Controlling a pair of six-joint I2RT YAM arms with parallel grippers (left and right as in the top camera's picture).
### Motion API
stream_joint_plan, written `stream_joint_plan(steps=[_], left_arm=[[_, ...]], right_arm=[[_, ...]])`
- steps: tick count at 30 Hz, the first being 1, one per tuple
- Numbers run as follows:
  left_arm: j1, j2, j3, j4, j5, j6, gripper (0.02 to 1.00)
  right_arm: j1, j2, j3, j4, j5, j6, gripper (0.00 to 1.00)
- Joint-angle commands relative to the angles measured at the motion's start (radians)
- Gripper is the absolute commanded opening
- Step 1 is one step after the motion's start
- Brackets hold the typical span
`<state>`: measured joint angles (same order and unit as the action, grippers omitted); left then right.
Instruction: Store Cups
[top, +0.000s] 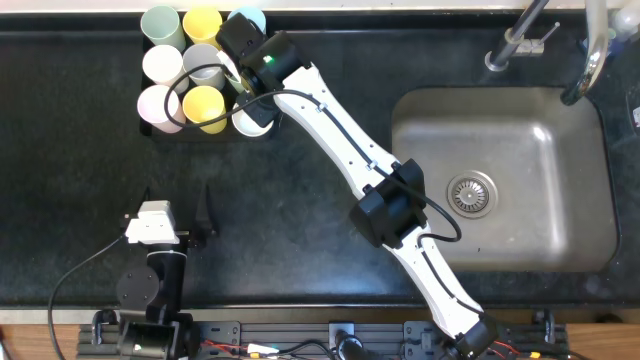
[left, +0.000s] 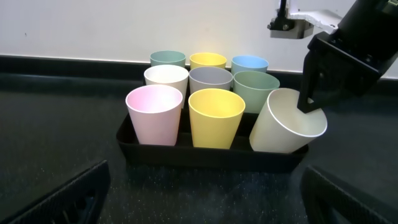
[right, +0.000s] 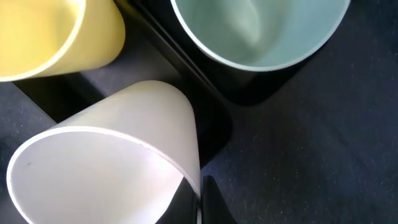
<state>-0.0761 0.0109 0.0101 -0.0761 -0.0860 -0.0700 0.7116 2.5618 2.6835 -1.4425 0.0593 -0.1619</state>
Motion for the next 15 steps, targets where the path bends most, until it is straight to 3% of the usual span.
stream_joint_plan(steps=[1, 12, 13, 15], left_arm=[[0.010, -0.008, -0.002, -0.002, 0.003, 0.021, 0.996], [0.010, -0.008, -0.002, -0.001, 0.003, 0.021, 0.998], [0.010, -0.008, -0.002, -0.001, 0.003, 0.021, 0.998], [0.010, -0.008, -0.002, -0.002, 0.003, 0.021, 0.998]], right_arm=[[-0.005, 0.002, 0.019, -0.001, -0.014, -0.003, 0.042], [-0.005, 0.031, 0.019, -0.030, -0.014, -0.022, 0.045], [-0.005, 0.031, 0.019, -0.029, -0.014, -0.022, 0.150], [-0.005, 0.031, 0.019, -0.023, -0.014, -0.022, 0.588]])
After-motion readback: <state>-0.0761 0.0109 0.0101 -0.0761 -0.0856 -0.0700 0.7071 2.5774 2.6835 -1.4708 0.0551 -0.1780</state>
